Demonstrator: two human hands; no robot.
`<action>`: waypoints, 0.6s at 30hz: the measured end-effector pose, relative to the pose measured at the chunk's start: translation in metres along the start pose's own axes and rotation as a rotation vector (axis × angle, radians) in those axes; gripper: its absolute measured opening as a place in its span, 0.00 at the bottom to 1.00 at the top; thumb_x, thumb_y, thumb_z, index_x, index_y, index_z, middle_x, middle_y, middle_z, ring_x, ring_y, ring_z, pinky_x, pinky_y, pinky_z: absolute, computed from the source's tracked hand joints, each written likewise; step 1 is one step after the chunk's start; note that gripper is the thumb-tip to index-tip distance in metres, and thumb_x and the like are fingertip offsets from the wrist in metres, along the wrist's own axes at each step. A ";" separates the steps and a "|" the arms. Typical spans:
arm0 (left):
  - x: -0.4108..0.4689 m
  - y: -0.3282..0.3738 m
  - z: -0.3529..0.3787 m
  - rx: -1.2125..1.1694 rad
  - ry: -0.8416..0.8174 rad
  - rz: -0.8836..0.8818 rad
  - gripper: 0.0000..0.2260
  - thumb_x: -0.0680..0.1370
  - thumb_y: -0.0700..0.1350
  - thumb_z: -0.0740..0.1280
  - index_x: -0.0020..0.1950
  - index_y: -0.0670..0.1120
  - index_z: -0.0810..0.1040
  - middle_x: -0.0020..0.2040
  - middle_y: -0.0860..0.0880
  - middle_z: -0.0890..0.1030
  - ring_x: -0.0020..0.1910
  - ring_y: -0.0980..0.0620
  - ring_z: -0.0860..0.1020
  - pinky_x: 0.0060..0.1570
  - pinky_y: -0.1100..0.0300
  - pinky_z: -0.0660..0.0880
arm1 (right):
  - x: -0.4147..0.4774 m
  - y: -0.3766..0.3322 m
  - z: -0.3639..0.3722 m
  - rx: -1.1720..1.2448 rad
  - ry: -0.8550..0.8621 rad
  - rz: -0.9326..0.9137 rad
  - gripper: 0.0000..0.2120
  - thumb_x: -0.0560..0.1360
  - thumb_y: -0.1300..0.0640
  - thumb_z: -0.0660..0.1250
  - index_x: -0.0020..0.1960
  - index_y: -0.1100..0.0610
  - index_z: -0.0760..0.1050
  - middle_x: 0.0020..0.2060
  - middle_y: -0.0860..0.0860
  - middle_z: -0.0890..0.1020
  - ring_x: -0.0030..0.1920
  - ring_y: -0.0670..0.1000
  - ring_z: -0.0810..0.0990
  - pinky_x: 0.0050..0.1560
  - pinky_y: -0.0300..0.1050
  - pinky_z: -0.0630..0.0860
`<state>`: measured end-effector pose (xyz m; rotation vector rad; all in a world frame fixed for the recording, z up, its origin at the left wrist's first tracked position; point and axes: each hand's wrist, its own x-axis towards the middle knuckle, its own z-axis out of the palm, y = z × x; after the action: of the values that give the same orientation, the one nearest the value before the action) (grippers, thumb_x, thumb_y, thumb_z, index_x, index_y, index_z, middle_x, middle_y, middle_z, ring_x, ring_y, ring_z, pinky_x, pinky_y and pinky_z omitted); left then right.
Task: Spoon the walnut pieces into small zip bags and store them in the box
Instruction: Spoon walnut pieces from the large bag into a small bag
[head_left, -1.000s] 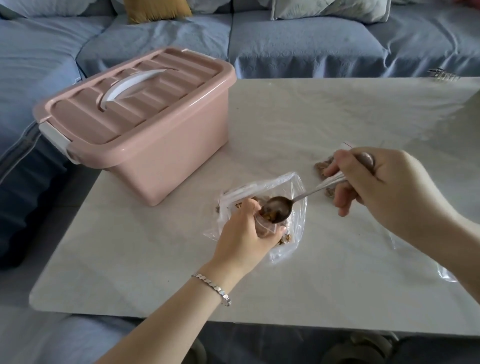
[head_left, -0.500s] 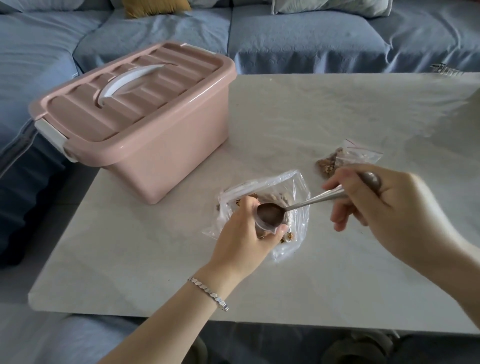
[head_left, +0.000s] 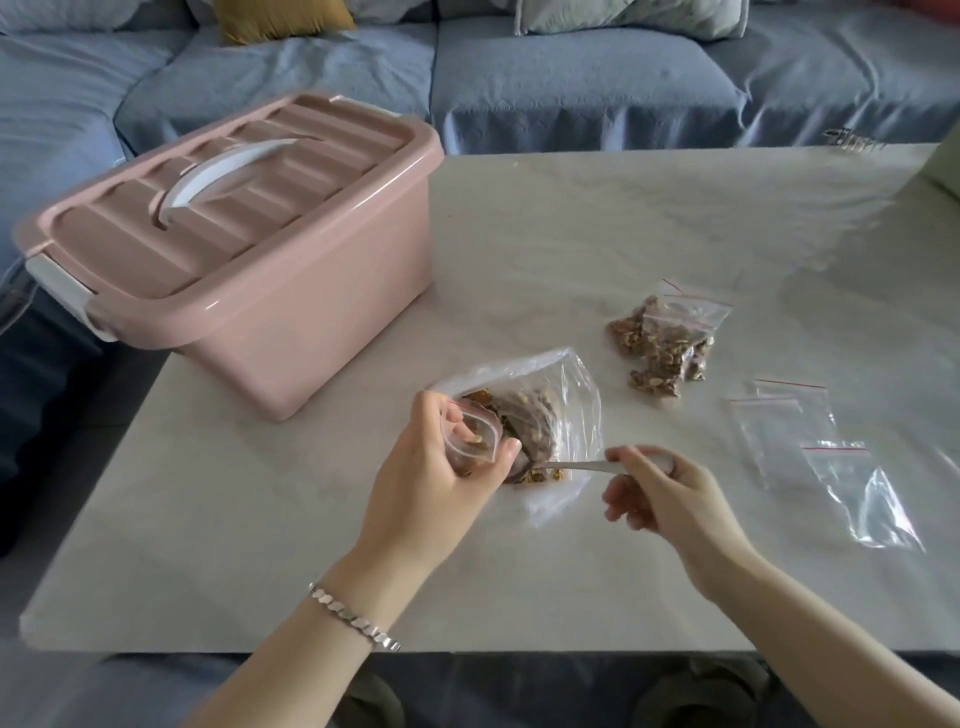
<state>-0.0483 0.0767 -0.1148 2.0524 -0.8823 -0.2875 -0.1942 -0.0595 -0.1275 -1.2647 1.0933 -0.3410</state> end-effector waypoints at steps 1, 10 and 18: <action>0.000 0.000 0.001 0.006 -0.003 0.001 0.17 0.69 0.57 0.69 0.45 0.53 0.63 0.44 0.54 0.78 0.41 0.56 0.79 0.41 0.56 0.75 | 0.000 0.003 -0.002 -0.076 0.002 0.020 0.08 0.77 0.58 0.62 0.50 0.61 0.77 0.26 0.52 0.79 0.25 0.47 0.76 0.29 0.40 0.69; 0.003 0.026 0.017 0.004 -0.104 -0.036 0.18 0.69 0.59 0.69 0.42 0.54 0.61 0.39 0.56 0.75 0.36 0.64 0.76 0.33 0.69 0.68 | -0.037 -0.040 0.000 -0.667 -0.015 -0.580 0.11 0.70 0.46 0.67 0.50 0.37 0.71 0.48 0.37 0.70 0.51 0.36 0.69 0.50 0.26 0.65; 0.011 0.050 0.037 0.062 -0.125 0.073 0.20 0.69 0.60 0.67 0.44 0.50 0.61 0.38 0.54 0.77 0.35 0.56 0.75 0.31 0.61 0.69 | -0.031 -0.057 0.007 -0.590 -0.048 -0.614 0.09 0.68 0.46 0.69 0.30 0.41 0.76 0.33 0.43 0.80 0.39 0.39 0.76 0.38 0.33 0.71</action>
<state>-0.0824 0.0273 -0.0963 2.0712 -1.0517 -0.3554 -0.1843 -0.0509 -0.0636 -2.1298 0.7592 -0.4586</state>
